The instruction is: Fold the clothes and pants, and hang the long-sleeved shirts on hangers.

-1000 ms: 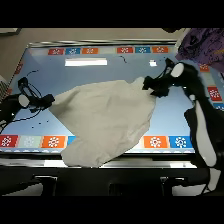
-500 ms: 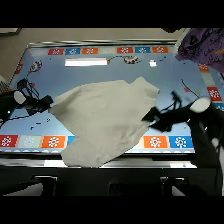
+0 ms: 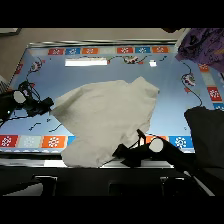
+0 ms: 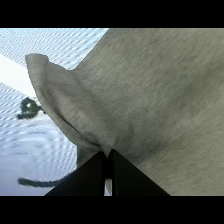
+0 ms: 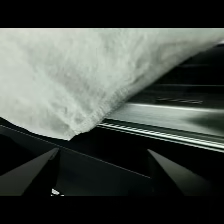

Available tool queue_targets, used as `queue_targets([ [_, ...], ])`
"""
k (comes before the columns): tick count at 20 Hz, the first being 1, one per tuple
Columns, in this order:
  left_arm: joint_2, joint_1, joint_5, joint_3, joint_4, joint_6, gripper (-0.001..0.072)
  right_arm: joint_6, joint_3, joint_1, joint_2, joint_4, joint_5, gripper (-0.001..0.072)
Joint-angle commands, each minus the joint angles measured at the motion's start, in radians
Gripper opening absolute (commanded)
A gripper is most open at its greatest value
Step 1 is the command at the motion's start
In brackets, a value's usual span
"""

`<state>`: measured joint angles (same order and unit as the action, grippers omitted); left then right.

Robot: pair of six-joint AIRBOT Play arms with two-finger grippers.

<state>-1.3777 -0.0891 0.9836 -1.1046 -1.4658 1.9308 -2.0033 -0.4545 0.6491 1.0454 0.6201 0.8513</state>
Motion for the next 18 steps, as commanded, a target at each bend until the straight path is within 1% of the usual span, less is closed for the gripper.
queue_targets([
  [1,0.000,-0.001,0.005,-0.001,0.001,0.001,0.0017,-0.070,0.013,0.133,0.065,-0.048,-0.153,0.0622],
  [2,-0.001,-0.001,0.008,-0.001,0.000,0.000,0.0017,-0.070,0.013,0.148,0.080,-0.076,-0.213,0.0620],
  [4,-0.001,-0.001,0.012,-0.001,0.000,0.000,0.0017,-0.069,0.011,0.153,0.103,-0.119,-0.314,0.0587],
  [6,-0.001,-0.001,0.012,-0.001,0.000,0.000,0.0017,-0.070,-0.002,0.153,0.119,-0.122,-0.375,0.0568],
  [7,-0.001,-0.001,0.011,-0.001,0.000,0.000,0.0017,-0.070,-0.011,0.153,0.126,-0.124,-0.384,0.0504],
  [8,-0.001,-0.001,0.011,-0.001,0.000,0.000,0.0017,-0.069,-0.022,0.153,0.135,-0.124,-0.388,0.0472],
  [9,-0.001,-0.001,0.011,-0.001,0.000,0.000,0.0017,-0.069,-0.030,0.153,0.143,-0.124,-0.388,0.0420],
  [10,-0.001,-0.001,0.011,-0.001,0.000,0.000,0.0017,-0.069,-0.035,0.153,0.152,-0.124,-0.387,0.0295],
  [11,-0.002,-0.001,0.012,-0.001,0.000,0.000,0.0017,-0.069,-0.035,0.153,0.156,-0.126,-0.387,0.0221],
  [12,-0.002,-0.001,0.013,-0.001,0.000,0.000,0.0017,-0.069,-0.036,0.153,0.156,-0.126,-0.387,0.0112],
  [13,-0.001,-0.001,0.017,-0.001,0.000,0.000,0.0017,-0.069,-0.038,0.153,0.155,-0.127,-0.379,0.0037],
  [15,0.003,-0.002,0.027,-0.002,-0.001,-0.001,0.0017,-0.050,-0.050,0.146,0.138,-0.125,-0.385,0.0036],
  [16,0.011,-0.005,0.033,-0.005,-0.002,-0.001,0.0017,-0.021,-0.061,0.126,0.115,-0.117,-0.387,0.0036],
  [18,0.046,-0.022,0.040,-0.021,-0.006,0.000,0.0017,0.036,-0.103,0.013,0.038,-0.030,-0.343,0.0036],
])
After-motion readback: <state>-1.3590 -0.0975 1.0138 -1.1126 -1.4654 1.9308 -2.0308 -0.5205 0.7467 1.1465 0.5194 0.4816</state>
